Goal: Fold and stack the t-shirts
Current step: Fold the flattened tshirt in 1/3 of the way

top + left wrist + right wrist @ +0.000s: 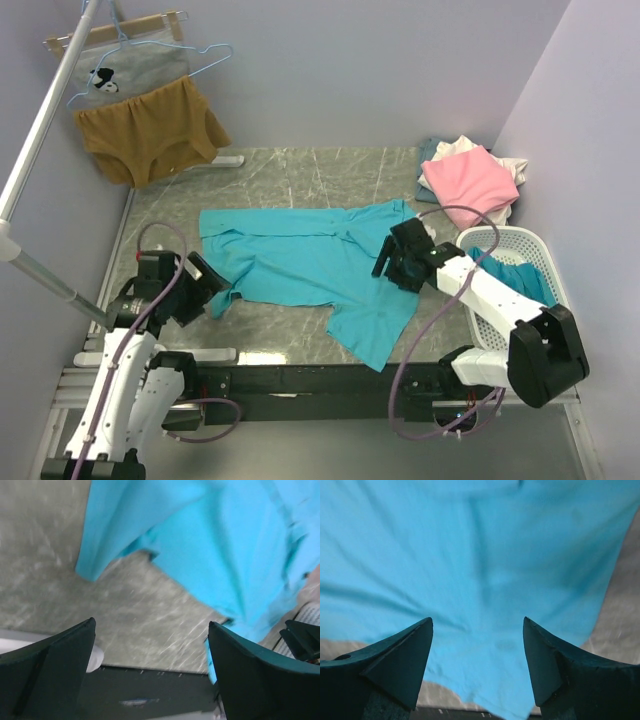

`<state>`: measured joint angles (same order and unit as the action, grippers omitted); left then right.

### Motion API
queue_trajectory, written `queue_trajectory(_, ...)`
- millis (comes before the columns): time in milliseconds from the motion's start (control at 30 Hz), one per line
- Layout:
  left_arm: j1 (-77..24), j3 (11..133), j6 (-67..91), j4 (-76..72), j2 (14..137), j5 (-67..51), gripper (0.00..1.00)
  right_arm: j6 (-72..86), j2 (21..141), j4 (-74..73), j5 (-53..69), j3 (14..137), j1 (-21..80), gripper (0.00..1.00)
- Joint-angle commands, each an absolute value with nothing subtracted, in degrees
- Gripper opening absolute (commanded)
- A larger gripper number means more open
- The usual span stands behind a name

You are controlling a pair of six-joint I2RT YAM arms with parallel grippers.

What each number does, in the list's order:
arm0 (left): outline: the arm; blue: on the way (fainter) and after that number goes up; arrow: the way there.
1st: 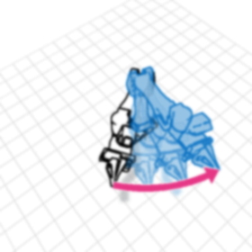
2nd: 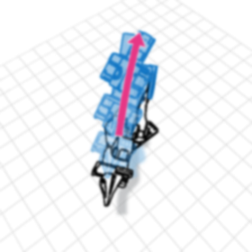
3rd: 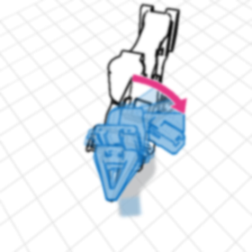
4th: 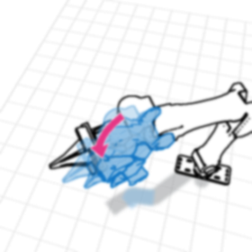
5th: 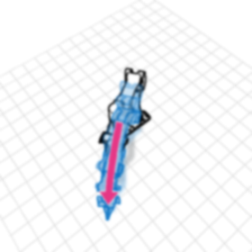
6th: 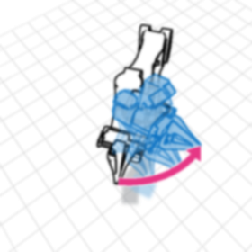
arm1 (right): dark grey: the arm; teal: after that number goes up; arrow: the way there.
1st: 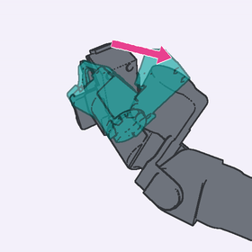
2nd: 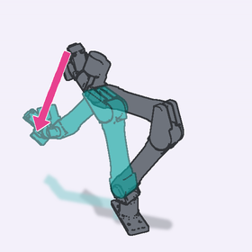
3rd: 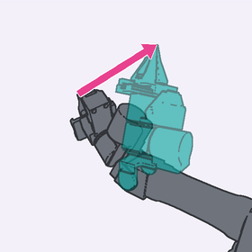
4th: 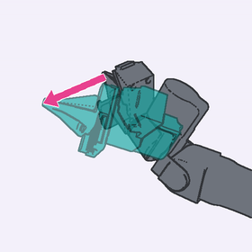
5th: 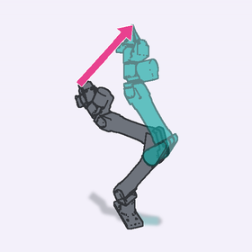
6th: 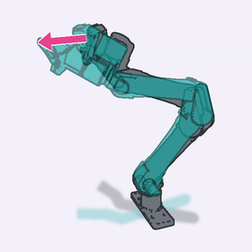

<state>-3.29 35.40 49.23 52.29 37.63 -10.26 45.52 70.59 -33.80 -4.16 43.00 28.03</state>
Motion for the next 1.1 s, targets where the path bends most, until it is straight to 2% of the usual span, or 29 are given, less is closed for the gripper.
queue_trajectory(0,-3.2,45.3,47.1,46.6,39.9,-3.6,0.99,42.0,73.2,-28.0,-4.4,48.1,20.8,0.79)
queue_trajectory(167,-3.2,51.6,43.4,30.1,55.8,-1.2,0.99,37.8,79.9,-25.1,-2.8,52.7,14.7,0.79)
queue_trajectory(400,-3.2,55.6,41.8,13.0,76.9,-1.0,1.0,34.3,89.3,-22.0,2.6,57.9,11.9,0.79)
queue_trajectory(567,-3.2,58.6,39.6,10.5,87.9,-0.3,1.0,32.3,93.4,-20.6,3.9,60.1,11.3,0.78)
queue_trajectory(833,-3.1,63.8,37.7,9.7,96.3,3.3,0.99,29.2,100.4,-20.8,5.0,64.1,10.3,0.77)
queue_trajectory(1067,-2.9,66.6,35.6,10.8,102.8,5.1,0.99,28.4,100.8,-20.9,4.8,66.9,10.3,0.77)
